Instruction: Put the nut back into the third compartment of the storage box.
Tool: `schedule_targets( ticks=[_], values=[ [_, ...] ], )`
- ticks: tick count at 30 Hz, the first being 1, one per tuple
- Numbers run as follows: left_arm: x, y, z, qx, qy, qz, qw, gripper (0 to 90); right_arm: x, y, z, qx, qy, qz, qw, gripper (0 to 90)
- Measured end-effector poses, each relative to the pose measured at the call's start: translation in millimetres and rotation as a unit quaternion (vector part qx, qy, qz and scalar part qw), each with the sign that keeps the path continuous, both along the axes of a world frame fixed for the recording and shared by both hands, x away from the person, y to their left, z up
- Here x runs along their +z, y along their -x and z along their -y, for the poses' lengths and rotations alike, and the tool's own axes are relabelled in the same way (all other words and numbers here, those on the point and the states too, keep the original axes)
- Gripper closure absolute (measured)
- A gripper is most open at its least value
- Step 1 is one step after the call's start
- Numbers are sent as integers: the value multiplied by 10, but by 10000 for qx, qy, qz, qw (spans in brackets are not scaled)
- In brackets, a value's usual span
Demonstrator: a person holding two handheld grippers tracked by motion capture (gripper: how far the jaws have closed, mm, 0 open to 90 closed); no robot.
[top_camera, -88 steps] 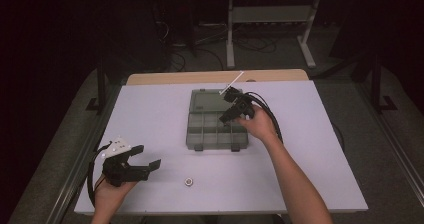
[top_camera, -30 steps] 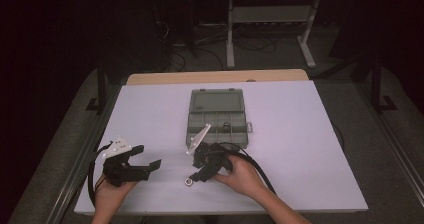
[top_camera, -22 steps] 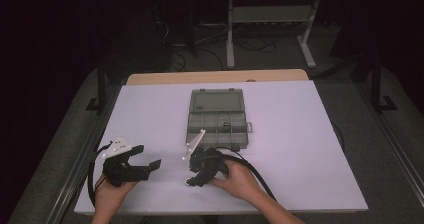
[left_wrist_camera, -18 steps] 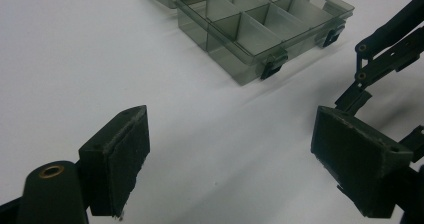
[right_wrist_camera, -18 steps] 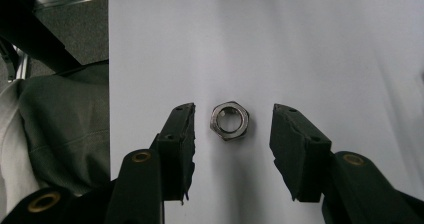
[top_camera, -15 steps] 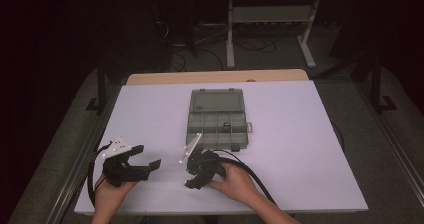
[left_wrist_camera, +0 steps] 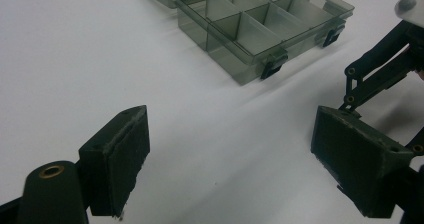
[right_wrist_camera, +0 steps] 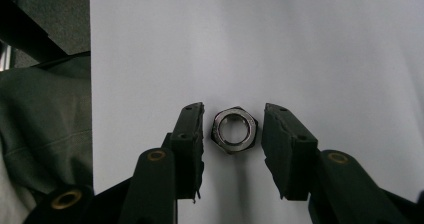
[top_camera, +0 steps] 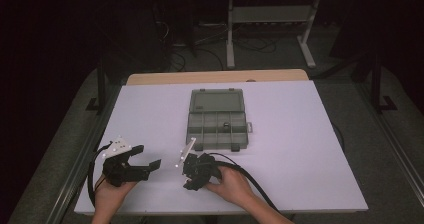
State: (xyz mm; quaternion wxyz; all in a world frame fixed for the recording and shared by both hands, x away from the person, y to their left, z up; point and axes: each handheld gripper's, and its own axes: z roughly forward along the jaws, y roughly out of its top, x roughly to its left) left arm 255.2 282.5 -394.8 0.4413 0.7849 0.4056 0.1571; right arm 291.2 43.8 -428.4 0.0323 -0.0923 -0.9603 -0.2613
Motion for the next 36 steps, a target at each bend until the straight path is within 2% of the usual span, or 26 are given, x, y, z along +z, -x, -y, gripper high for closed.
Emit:
schedule_targets(
  ticks=[4,8,15,22,30,36],
  values=[
    [0,-1,-1,-6,-8,-3,10000,155,5,0,6,19,23,46,10000,664],
    [0,0,2,-9,-13,-3,10000,155,8,8,7,69,46,82,9999,681],
    [-4,1,8,0,8,-5,10000,155,15,2,14,131,53,107,9998,690],
    [-2,0,3,-12,-12,-6,10000,155,21,-6,30,179,32,5,9998,691],
    [-2,0,6,-3,9,1,10000,155,48,-8,54,187,-66,-74,9998,691],
    [-3,2,9,-1,12,-9,10000,155,128,-63,156,105,-217,-107,9997,692]
  ],
)
